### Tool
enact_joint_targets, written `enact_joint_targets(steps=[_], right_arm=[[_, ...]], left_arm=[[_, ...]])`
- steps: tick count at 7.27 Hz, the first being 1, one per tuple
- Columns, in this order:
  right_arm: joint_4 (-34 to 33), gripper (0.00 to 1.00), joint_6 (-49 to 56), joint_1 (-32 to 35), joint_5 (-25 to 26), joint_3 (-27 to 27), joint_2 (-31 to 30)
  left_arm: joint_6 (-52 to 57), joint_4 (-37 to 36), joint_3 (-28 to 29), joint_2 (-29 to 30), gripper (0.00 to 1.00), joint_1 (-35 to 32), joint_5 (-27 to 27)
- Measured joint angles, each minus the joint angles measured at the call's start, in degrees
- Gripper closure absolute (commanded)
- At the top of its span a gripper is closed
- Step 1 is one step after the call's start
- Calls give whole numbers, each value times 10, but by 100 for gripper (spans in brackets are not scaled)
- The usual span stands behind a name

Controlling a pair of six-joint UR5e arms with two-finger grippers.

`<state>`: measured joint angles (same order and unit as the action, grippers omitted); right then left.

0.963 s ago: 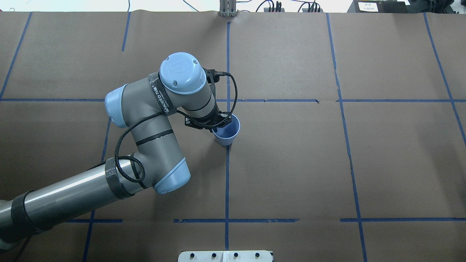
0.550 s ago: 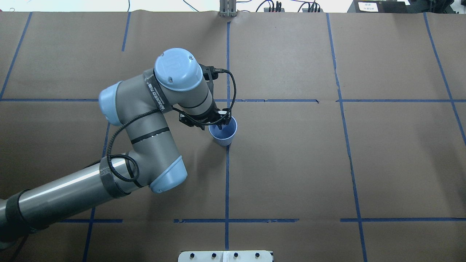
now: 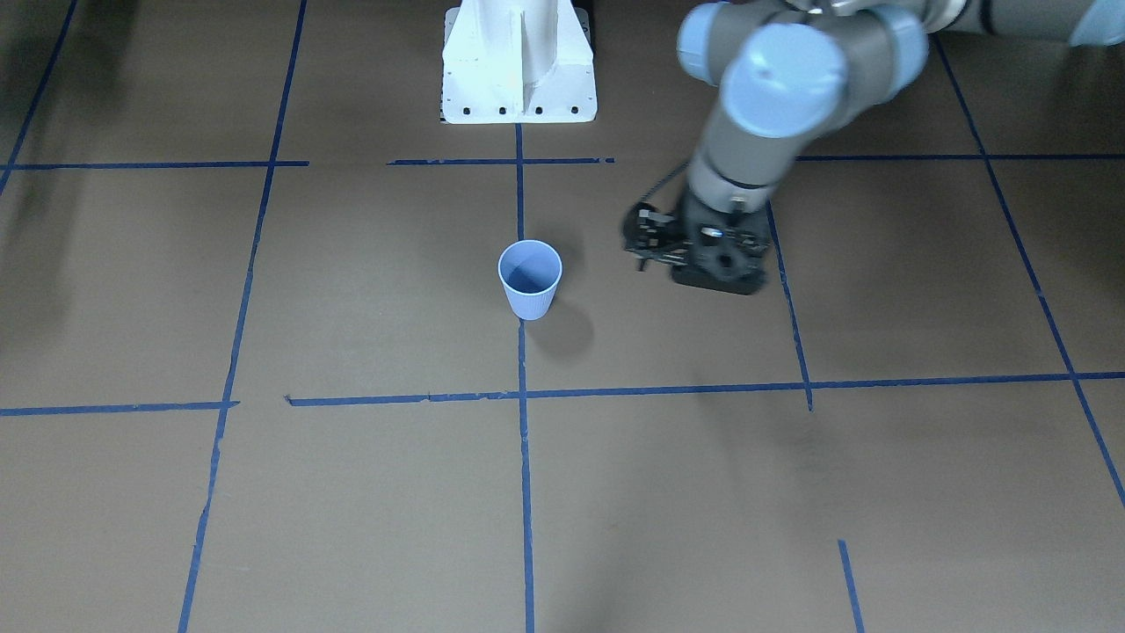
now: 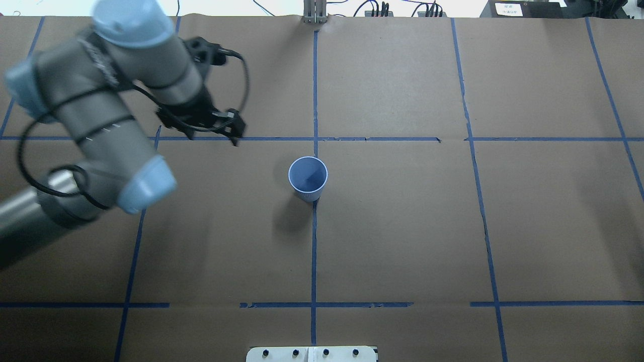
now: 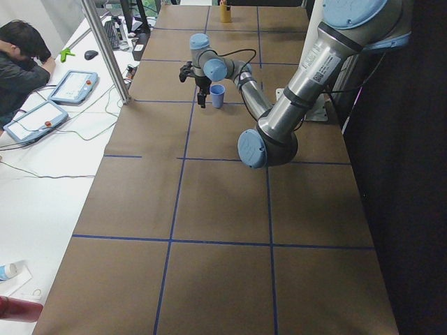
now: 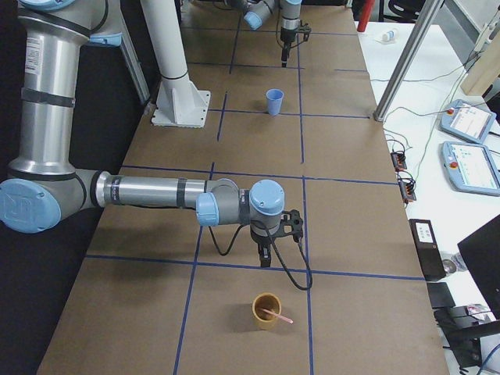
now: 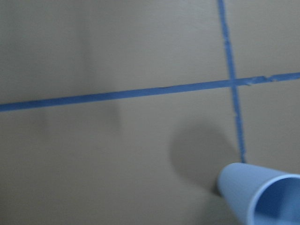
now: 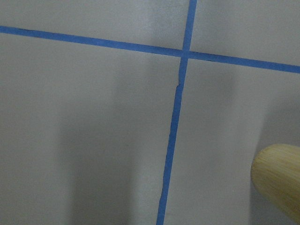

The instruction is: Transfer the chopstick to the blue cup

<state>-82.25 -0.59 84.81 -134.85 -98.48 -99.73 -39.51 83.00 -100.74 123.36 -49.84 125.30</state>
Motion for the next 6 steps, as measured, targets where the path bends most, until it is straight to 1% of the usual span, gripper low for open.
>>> enact_joint_targets(steps=[2,3,4,6], right_arm=[[5,0,-1,0,0,-1,0],[5,0,-1,-1,1,-1,1],[6,0,-2,-1,0,-2,1],[4,0,-2,-1,-3,-6,5]], left_arm=[[192,-3,5,-87,0,-125,49],[237,-1,8,-125,0,-163,66],[255,3,8,-163,0,-188,79],[266,8,19,-221,0,-218,75]])
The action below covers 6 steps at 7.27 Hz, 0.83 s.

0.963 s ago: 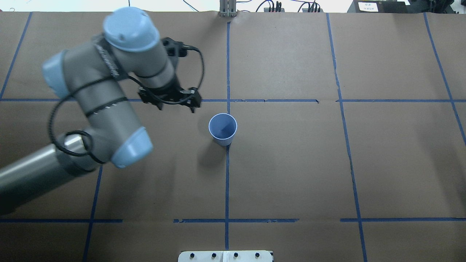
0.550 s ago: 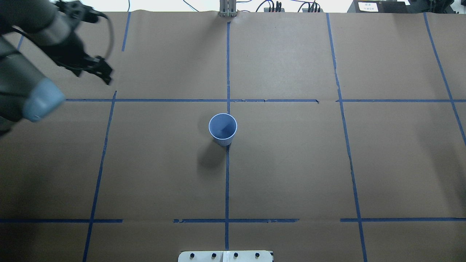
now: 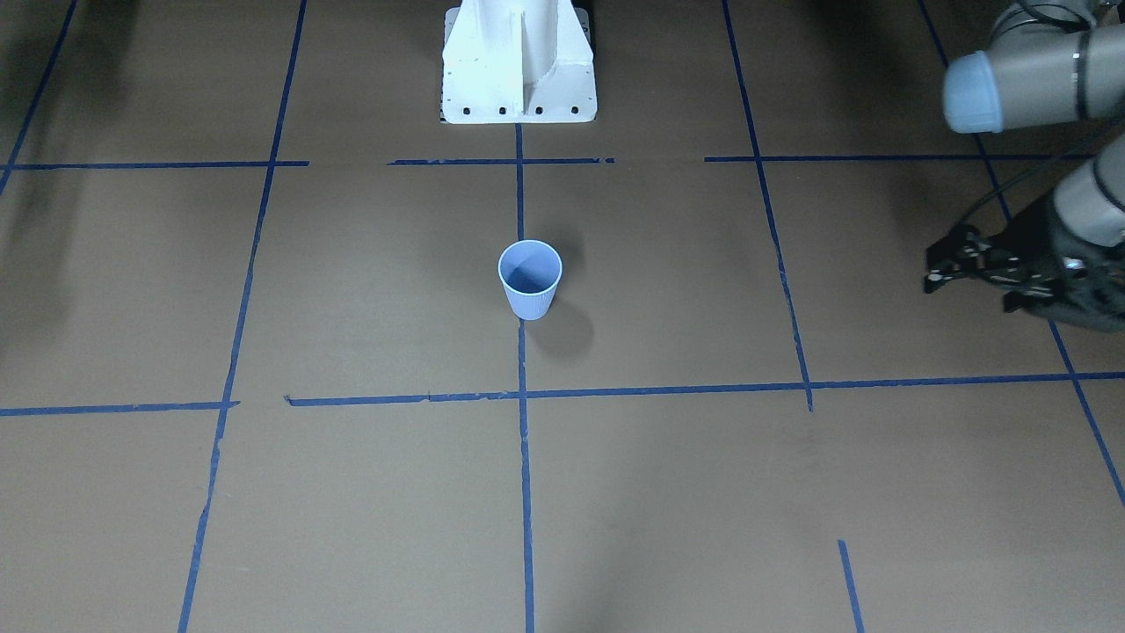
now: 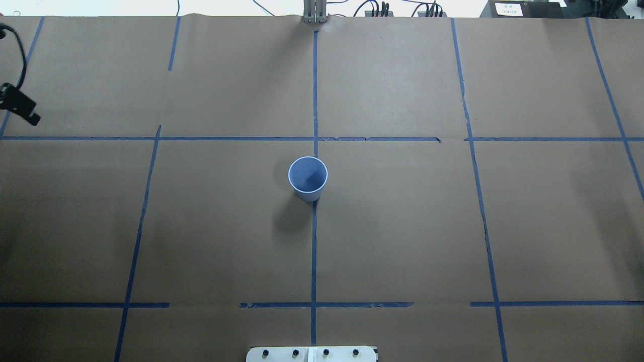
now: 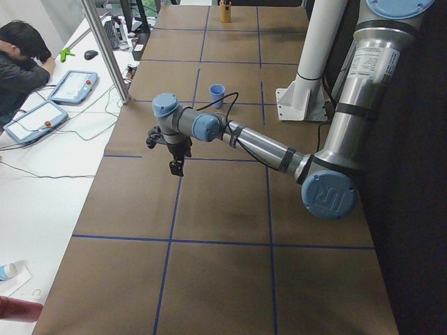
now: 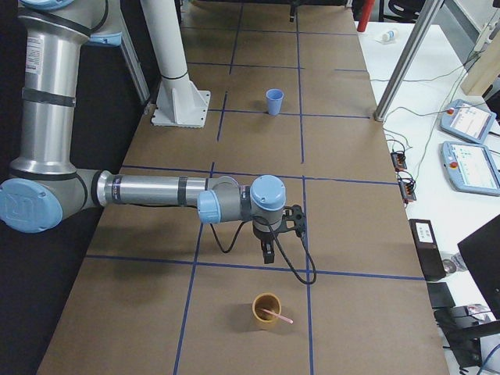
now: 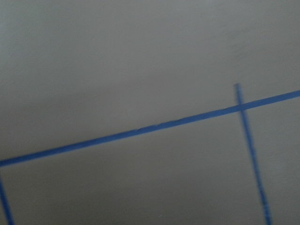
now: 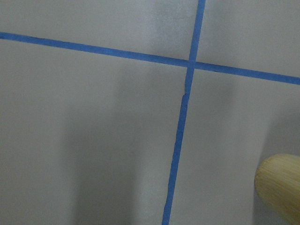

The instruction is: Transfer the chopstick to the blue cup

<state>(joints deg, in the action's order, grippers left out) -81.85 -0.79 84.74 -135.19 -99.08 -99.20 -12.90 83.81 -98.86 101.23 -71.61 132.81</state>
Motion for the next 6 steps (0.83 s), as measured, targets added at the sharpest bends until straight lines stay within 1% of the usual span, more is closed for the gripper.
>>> enact_joint_targets(steps=[2,3,5,6], right_arm=[[0,0,3,0,-5,9,1],[3,0,8,0,-3,26,2],[5,0,28,0,11,57,5],[5,0,33,1,14,61,6]], left_arm=[[3,6,8,-35,0,-25,-9],[3,6,10,-53,0,-33,-8],[0,6,2,-79,0,-46,17],[1,6,4,-80,0,-49,23]])
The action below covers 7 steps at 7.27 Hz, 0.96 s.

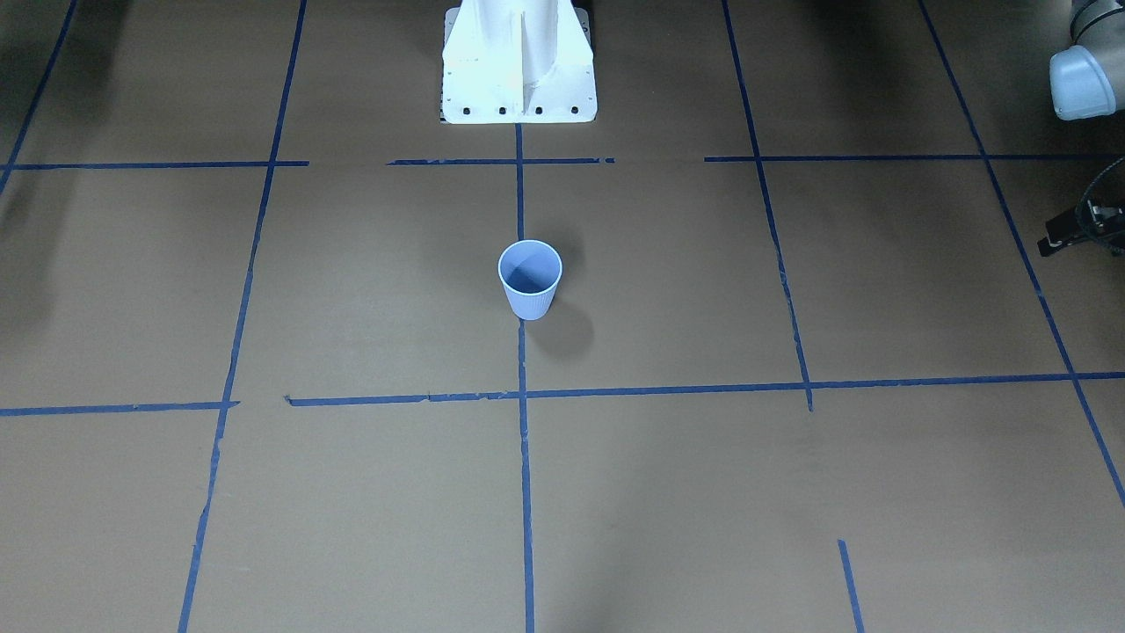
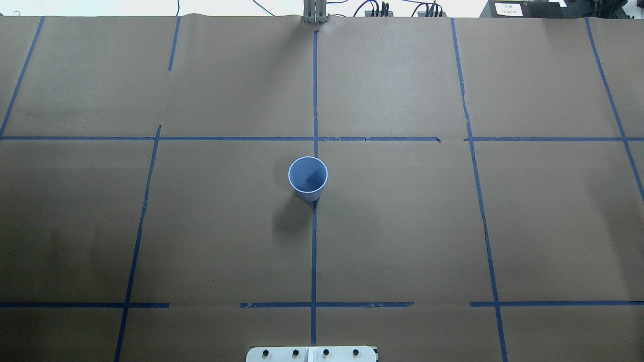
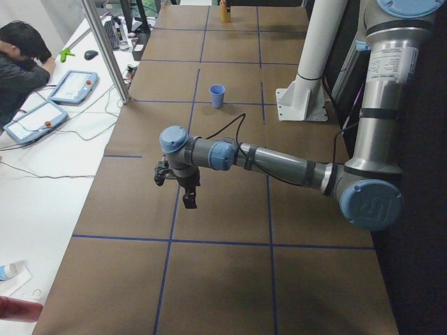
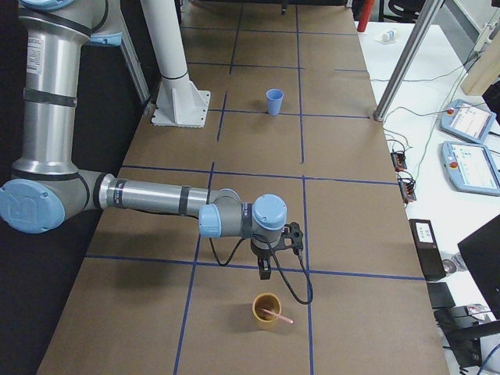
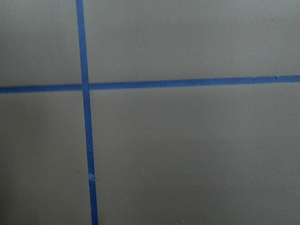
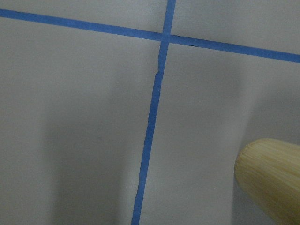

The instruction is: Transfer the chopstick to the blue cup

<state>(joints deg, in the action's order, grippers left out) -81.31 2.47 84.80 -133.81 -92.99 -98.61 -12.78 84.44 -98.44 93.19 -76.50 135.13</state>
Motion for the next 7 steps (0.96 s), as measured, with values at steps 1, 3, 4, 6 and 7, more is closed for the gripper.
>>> enact_joint_targets(steps=[1,3,4,6,7], right_arm=[[0,0,0,0,-1,-1,1],[-2,0,-7,1,-19,-24,-3],[-5,0,-13,4,-30,-40,-3],[-50,0,-14,20,-38,-78,4],[-96,0,-5,25,-35,-98,10]], left_arm=[[1,0,3,0,0,-6,2],[27,-3,8,-7,0,-33,3],[73,-6,13,-22,0,-40,5],[119,-8,12,-40,0,-44,8],[124,-7,11,-45,0,-45,9]])
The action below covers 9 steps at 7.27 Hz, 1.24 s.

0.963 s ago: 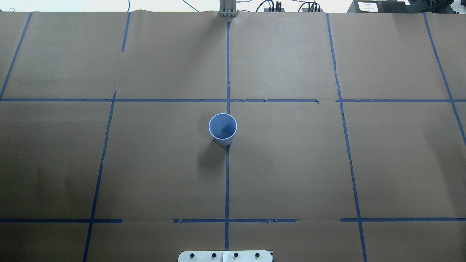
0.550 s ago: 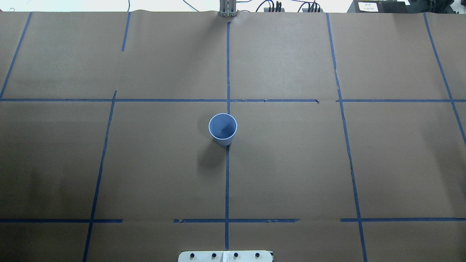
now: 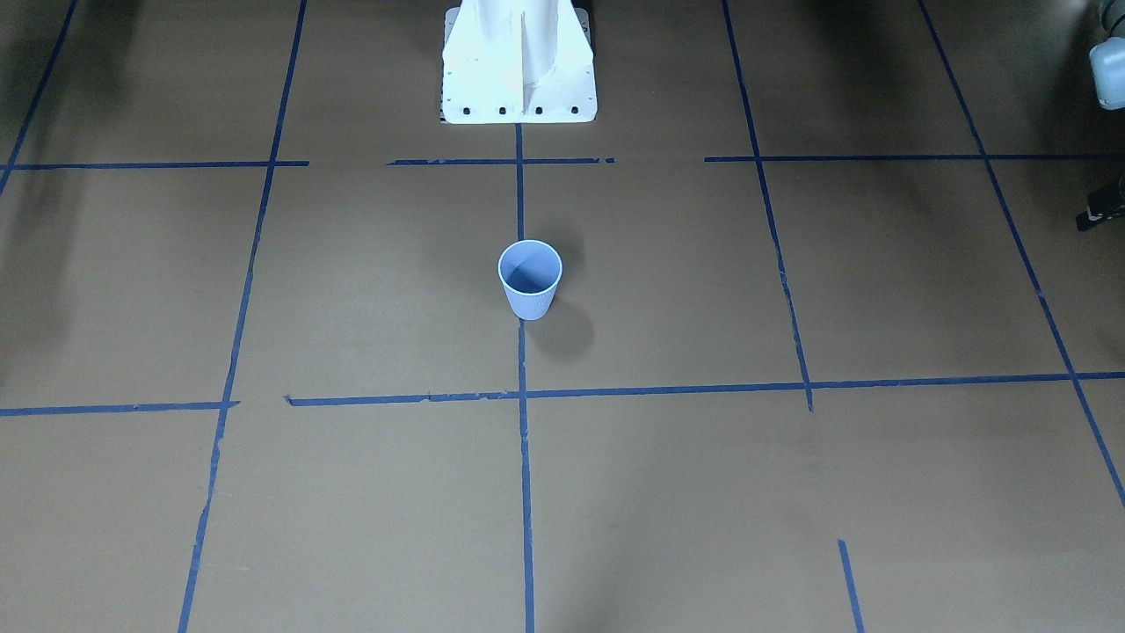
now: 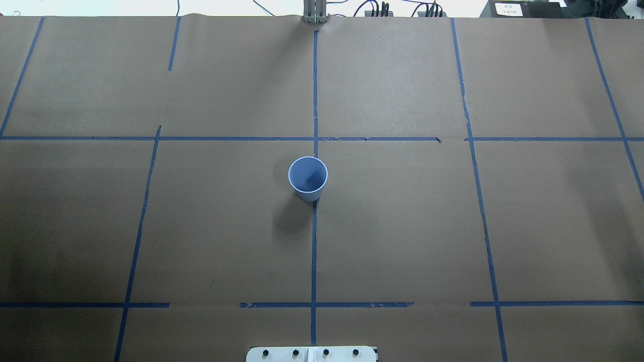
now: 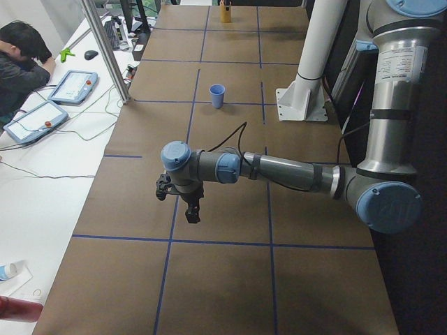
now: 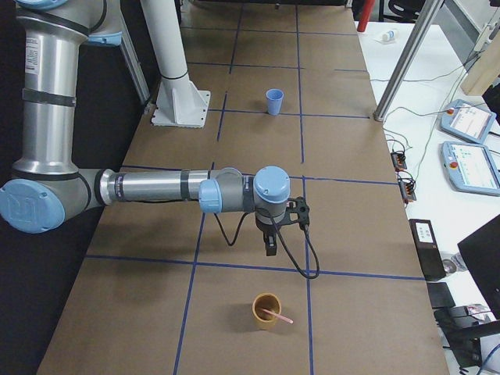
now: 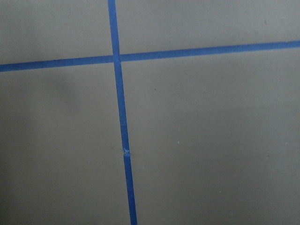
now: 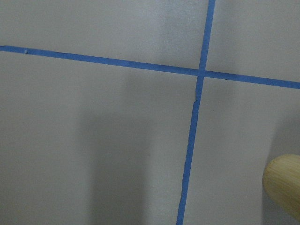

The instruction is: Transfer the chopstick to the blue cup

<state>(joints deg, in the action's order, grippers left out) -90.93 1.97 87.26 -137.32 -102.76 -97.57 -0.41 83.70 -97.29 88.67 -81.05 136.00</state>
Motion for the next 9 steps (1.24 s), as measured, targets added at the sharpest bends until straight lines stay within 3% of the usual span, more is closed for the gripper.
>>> enact_joint_targets(steps=[2,4,9], right_arm=[[-36,0,45,12,7,-7,-19],[-31,0,51,39,10,14,-23],[132,3,-44,104,36,130,6]], left_arm=[[3,4,-5,-3,0,-12,1],[3,6,-11,-4,0,-25,1],[3,5,-33,-8,0,-41,0]])
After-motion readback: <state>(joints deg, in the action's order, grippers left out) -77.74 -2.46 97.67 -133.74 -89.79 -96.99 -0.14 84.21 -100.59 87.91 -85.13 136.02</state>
